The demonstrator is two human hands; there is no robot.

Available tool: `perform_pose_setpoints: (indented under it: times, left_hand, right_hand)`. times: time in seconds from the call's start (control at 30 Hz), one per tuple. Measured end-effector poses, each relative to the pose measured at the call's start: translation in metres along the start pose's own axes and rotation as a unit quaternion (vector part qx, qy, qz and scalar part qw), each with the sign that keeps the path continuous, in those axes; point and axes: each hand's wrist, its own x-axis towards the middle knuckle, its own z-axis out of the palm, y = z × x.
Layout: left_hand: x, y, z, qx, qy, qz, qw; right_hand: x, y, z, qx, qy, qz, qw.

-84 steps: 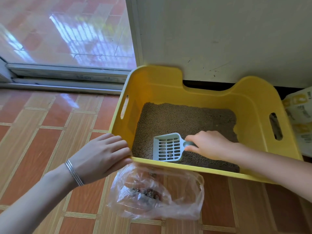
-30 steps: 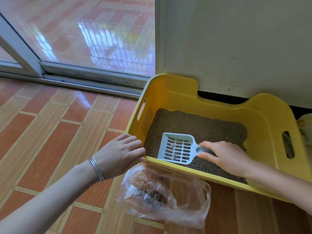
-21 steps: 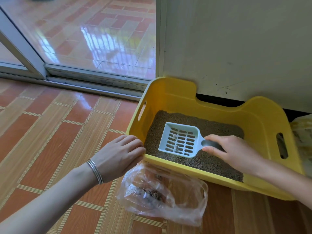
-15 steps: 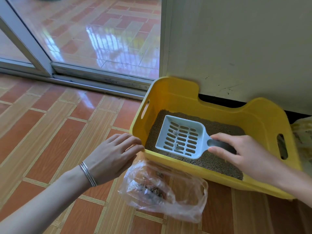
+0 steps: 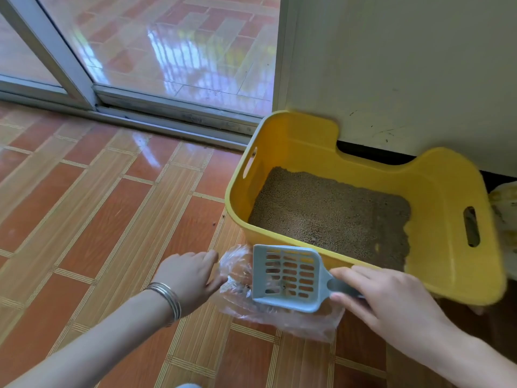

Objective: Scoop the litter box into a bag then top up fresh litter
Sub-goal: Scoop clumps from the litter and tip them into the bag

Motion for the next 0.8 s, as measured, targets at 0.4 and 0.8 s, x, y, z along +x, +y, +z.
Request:
perform_pose_setpoints:
  times: [0.4,0.8]
  left_hand:
    - [0.001,0.005,0.01,-0.035,-0.028,-0.005,0.999]
    - [0.002,0.007,0.004,-0.05,-0.004,0.01,0.999]
  right_hand:
    - [0.0,-0.013,0.037,-0.112,0.03,-0.019,0.993]
    - [-0.011,-0.011,0.022,0.099,-0.091,0.033,0.99]
